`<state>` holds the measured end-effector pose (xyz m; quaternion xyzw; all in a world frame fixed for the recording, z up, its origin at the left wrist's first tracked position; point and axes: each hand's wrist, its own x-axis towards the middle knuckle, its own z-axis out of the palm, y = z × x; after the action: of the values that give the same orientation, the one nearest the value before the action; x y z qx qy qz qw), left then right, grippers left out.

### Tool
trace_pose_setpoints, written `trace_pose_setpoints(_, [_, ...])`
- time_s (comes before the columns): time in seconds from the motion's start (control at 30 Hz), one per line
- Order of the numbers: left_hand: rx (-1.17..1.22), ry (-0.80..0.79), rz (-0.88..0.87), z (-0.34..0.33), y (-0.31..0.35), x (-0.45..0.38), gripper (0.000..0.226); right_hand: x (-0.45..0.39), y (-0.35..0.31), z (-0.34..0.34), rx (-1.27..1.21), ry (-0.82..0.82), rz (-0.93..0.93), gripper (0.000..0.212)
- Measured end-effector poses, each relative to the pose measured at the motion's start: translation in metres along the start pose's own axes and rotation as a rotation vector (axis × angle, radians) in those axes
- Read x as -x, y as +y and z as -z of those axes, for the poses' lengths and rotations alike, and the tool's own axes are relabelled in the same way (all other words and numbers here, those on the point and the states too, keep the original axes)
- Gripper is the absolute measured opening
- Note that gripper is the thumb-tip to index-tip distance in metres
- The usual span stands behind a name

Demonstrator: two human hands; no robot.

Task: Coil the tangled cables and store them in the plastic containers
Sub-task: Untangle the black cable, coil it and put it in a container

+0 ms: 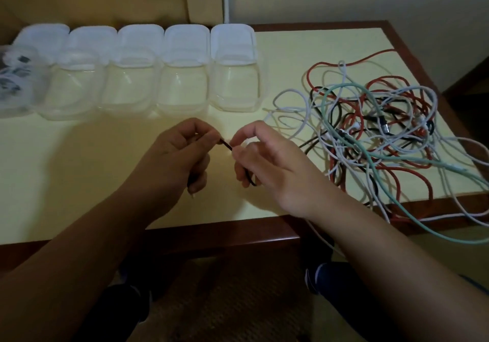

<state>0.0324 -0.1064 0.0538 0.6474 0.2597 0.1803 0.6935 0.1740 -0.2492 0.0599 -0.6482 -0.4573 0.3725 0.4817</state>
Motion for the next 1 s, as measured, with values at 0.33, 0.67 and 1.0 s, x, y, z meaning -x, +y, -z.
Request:
trace_pose_setpoints(0.33, [0.244,0.306,-0.067,0.025,0.012,-0.013,0.018,-0.014,0.003,0.008,0.438,-0.010,-0.003,0.036])
trace_pose_setpoints(0.67, [0.376,0.250,-0.118,0.043,0.001,-0.025,0.016,-0.018,0.018,0.026,0.648,0.194,0.104,0.024])
trace_pose_setpoints(1.0, [-0.134,0.208,-0.262,-0.040,-0.008,-0.017,0.039,-0.012,0.016,0.000,0.771,0.328,0.334,0.018])
